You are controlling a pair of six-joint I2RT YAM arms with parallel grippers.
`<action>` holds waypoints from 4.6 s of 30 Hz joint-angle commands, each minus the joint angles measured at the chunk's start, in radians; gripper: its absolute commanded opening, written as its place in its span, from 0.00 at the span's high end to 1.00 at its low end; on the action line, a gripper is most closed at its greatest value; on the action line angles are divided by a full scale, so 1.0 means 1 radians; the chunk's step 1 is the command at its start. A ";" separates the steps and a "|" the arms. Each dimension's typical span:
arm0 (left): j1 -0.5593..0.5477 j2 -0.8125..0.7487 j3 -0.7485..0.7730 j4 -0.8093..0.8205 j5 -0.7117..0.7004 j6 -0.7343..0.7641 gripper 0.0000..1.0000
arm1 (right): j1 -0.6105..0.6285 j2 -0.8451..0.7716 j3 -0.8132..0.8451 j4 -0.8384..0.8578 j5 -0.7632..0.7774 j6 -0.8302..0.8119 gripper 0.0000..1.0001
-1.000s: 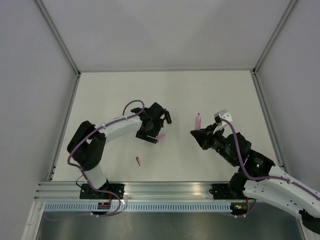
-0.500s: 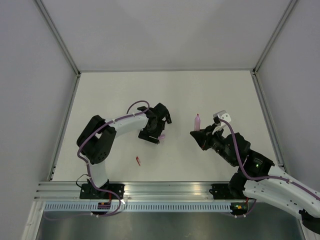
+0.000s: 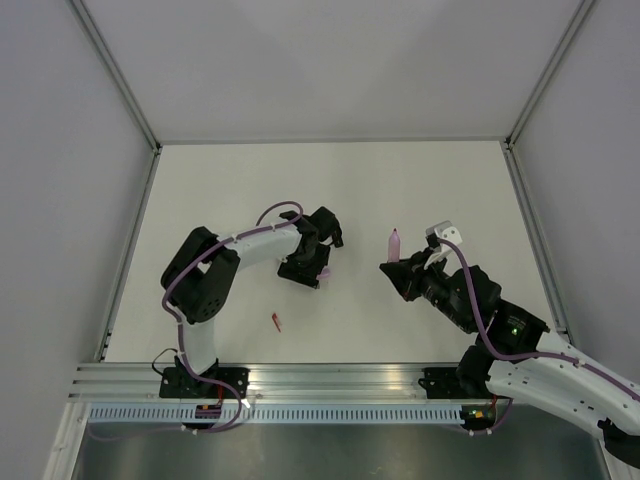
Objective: Insert the pens into the pen caps
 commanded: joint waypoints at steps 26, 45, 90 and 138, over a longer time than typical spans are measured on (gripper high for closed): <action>0.002 -0.003 -0.040 0.002 -0.014 -0.419 0.49 | 0.002 0.030 0.009 0.014 -0.009 -0.018 1.00; 0.009 0.036 -0.017 -0.033 -0.031 -0.389 0.41 | 0.001 0.023 0.007 0.013 -0.009 -0.020 1.00; 0.008 -0.306 -0.332 0.310 -0.191 0.033 0.98 | 0.001 0.148 -0.005 0.075 -0.145 -0.035 1.00; -0.023 -1.028 -0.689 1.031 0.305 1.050 0.98 | 0.002 0.411 -0.028 0.341 -0.510 0.046 1.00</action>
